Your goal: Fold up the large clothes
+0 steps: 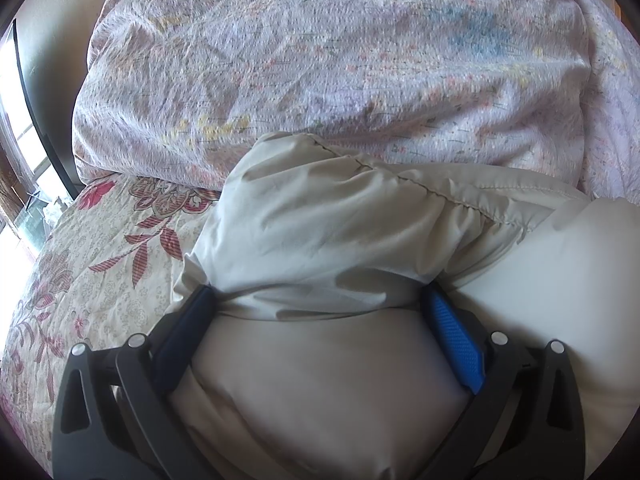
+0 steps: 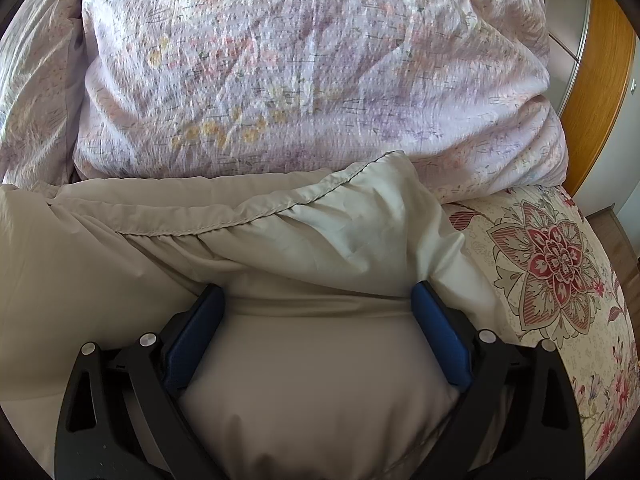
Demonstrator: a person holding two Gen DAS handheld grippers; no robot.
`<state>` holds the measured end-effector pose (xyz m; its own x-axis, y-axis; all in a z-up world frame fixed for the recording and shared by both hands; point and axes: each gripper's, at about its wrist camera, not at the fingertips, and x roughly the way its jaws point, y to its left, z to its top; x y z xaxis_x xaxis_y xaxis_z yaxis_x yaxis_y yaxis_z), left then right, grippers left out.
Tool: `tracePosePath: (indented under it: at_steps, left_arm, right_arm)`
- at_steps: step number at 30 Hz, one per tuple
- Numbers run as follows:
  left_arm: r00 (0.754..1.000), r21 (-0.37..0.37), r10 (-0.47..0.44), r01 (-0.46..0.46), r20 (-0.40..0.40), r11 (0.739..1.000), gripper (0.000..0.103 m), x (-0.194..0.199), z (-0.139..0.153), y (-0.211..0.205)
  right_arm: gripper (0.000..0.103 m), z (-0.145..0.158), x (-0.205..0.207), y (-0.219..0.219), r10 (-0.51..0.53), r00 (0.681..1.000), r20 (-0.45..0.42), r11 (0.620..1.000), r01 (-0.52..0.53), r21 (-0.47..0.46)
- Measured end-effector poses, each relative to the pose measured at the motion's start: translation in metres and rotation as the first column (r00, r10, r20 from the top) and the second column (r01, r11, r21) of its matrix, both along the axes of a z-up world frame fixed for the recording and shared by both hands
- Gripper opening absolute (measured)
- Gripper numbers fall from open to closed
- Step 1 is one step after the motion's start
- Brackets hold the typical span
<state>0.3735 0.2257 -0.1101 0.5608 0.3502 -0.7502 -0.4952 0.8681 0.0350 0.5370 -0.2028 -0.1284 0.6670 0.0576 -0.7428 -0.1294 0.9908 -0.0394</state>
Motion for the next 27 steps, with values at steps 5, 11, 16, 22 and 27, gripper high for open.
tracePosePath:
  at_steps: [5,11,16,22,27]
  left_arm:
    - [1.0,0.016,0.01,-0.01,0.006,1.0,0.101,-0.003,0.003,-0.004]
    - [0.999,0.087,0.038,-0.036,-0.022,0.996,0.101,-0.022,0.014,-0.02]
    - [1.0,0.071,0.006,-0.005,-0.007,0.997,0.101,-0.067,0.039,-0.026]
    - [1.0,-0.012,0.015,-0.014,0.011,1.0,0.1,-0.12,0.067,-0.017]
    - [1.0,-0.071,0.028,-0.027,0.01,0.997,0.1,-0.153,0.074,-0.004]
  right_arm:
    - [0.095,0.0,0.0,-0.001,-0.002,1.0,0.001,1.0,0.002,-0.002]
    - [0.095,0.007,-0.013,-0.008,-0.011,0.999,-0.04,1.0,0.011,0.007]
    - [0.095,0.036,-0.057,-0.035,-0.032,0.999,-0.044,0.995,0.036,0.095]
    - [0.094,0.054,-0.096,-0.095,-0.136,0.982,-0.13,0.947,0.167,0.275]
    - [0.091,0.037,-0.115,-0.133,-0.176,0.952,-0.25,0.889,0.263,0.375]
